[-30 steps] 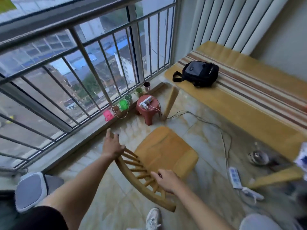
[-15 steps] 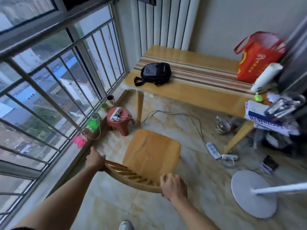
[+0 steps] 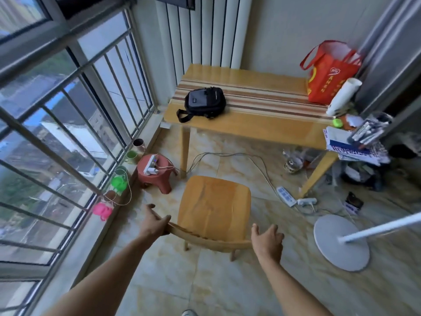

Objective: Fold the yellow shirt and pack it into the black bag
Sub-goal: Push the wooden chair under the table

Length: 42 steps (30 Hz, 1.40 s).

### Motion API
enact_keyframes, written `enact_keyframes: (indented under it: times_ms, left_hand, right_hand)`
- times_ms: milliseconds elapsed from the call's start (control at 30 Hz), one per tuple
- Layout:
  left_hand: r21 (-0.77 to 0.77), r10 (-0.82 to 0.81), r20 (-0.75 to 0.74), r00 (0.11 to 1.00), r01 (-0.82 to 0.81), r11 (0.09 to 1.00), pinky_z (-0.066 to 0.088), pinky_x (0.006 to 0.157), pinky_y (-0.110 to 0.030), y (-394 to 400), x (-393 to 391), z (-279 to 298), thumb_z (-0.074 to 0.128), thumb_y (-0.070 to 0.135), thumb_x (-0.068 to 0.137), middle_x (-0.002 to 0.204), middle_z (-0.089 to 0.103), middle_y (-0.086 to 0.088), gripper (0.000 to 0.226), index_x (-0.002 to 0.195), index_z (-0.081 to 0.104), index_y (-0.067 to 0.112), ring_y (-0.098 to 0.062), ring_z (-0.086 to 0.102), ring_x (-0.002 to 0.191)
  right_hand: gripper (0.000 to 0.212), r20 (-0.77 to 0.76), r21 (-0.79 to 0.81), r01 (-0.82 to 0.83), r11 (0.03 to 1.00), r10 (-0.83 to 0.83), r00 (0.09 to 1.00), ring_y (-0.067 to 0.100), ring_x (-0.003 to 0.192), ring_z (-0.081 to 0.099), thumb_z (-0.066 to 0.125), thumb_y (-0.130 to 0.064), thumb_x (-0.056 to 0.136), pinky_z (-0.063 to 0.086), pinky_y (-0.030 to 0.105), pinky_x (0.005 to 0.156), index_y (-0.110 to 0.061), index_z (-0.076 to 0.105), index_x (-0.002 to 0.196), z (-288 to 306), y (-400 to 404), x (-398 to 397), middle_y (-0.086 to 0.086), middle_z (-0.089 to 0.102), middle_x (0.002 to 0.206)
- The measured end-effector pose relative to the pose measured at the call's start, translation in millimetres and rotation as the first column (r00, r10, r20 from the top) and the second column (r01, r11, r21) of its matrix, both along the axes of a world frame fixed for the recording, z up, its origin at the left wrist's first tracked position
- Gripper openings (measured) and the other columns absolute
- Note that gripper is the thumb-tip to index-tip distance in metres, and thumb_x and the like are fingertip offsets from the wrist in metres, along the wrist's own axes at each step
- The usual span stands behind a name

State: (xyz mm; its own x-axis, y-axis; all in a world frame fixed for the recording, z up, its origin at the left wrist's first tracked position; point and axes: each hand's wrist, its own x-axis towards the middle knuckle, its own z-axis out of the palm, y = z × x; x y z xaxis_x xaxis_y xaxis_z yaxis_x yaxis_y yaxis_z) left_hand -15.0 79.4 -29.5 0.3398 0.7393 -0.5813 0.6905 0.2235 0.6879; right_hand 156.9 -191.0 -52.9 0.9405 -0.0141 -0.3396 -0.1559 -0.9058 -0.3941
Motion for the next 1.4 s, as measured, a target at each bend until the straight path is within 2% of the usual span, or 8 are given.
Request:
enact_keyframes:
  times_ms: [133, 233, 300, 400, 567, 767, 1133, 1400]
  left_hand:
    - [-0.013, -0.009, 0.014, 1.000, 0.009, 1.000, 0.062, 0.060, -0.050, 4, 4, 0, 0.068, 0.002, 0.082, 0.088, 0.054, -0.022, 0.068, 0.136, 0.027, 0.010, -0.040, 0.070, 0.068]
    - [0.045, -0.052, -0.019, 0.998, 0.053, 0.998, 0.057, 0.047, -0.031, -1, 14, 3, 0.067, 0.003, 0.085, 0.077, 0.053, -0.012, 0.062, 0.134, 0.029, 0.006, -0.024, 0.063, 0.057]
    - [0.051, -0.076, -0.002, 0.997, 0.076, 0.996, 0.058, 0.049, -0.031, 0, 23, 2, 0.067, 0.006, 0.085, 0.077, 0.053, -0.012, 0.059, 0.131, 0.030, 0.007, -0.025, 0.065, 0.056]
    - [0.036, -0.079, 0.017, 0.997, 0.078, 0.996, 0.061, 0.058, -0.040, 7, 39, -5, 0.067, 0.008, 0.086, 0.081, 0.055, -0.015, 0.058, 0.129, 0.029, 0.009, -0.036, 0.071, 0.064]
    - [0.053, -0.080, 0.051, 0.996, 0.077, 0.996, 0.063, 0.063, -0.047, 28, 82, -17, 0.066, 0.006, 0.083, 0.086, 0.058, -0.021, 0.057, 0.126, 0.030, 0.012, -0.036, 0.073, 0.065]
    - [0.058, -0.076, 0.041, 0.996, 0.074, 0.996, 0.063, 0.060, -0.048, 50, 136, -23, 0.064, 0.004, 0.081, 0.095, 0.057, -0.026, 0.052, 0.120, 0.031, 0.012, -0.037, 0.073, 0.069]
    - [0.072, -0.082, 0.035, 0.996, 0.080, 0.994, 0.063, 0.058, -0.046, 106, 229, -36, 0.071, 0.013, 0.079, 0.112, 0.050, -0.027, 0.053, 0.106, 0.028, 0.026, -0.042, 0.070, 0.083]
    - [0.032, -0.092, 0.112, 0.989, 0.089, 0.996, 0.063, 0.060, -0.047, 150, 280, -38, 0.071, 0.018, 0.074, 0.112, 0.050, -0.025, 0.052, 0.107, 0.032, 0.029, -0.039, 0.072, 0.079]
  right_hand:
    - [0.033, -0.051, 0.081, 0.089, 0.993, -0.085, 0.995, 0.040, 0.092, 0.066, 0.071, -0.035, 0.083, 0.057, 0.040, 0.074, -0.008, 0.060, 0.099, -1, 3, 13, 0.019, 0.067, 0.104]
    - [0.027, 0.008, 0.105, 0.036, 0.994, -0.037, 0.999, 0.035, 0.084, 0.066, 0.068, -0.035, 0.085, 0.056, 0.039, 0.076, -0.009, 0.064, 0.079, -1, -1, 24, 0.014, 0.069, 0.086]
    - [0.030, 0.026, 0.115, 0.013, 0.993, -0.016, 1.000, 0.034, 0.082, 0.065, 0.065, -0.037, 0.087, 0.054, 0.036, 0.073, -0.009, 0.064, 0.074, -2, -1, 33, 0.012, 0.069, 0.079]
    - [0.031, 0.041, 0.128, 0.006, 0.992, -0.011, 0.999, 0.034, 0.083, 0.063, 0.064, -0.036, 0.088, 0.047, 0.034, 0.070, -0.009, 0.063, 0.072, -5, 2, 51, 0.011, 0.067, 0.077]
    - [0.028, 0.082, 0.144, 0.009, 0.990, -0.021, 0.996, 0.033, 0.081, 0.061, 0.062, -0.032, 0.088, 0.040, 0.032, 0.067, -0.008, 0.064, 0.074, -6, 17, 98, 0.011, 0.067, 0.077]
    - [0.024, 0.083, 0.162, -0.001, 0.987, -0.012, 0.996, 0.035, 0.083, 0.064, 0.061, -0.029, 0.086, 0.044, 0.033, 0.067, -0.010, 0.064, 0.073, -12, 38, 155, 0.014, 0.069, 0.079]
    - [0.036, 0.115, 0.172, -0.120, 0.978, 0.101, 0.988, 0.029, 0.075, 0.058, 0.063, -0.043, 0.087, 0.046, 0.035, 0.065, -0.012, 0.057, 0.069, -19, 80, 256, 0.005, 0.061, 0.071]
    - [0.035, 0.124, 0.178, -0.087, 0.980, 0.065, 0.990, 0.031, 0.070, 0.053, 0.061, -0.030, 0.088, 0.037, 0.034, 0.062, -0.012, 0.049, 0.061, -17, 117, 298, 0.007, 0.055, 0.064]
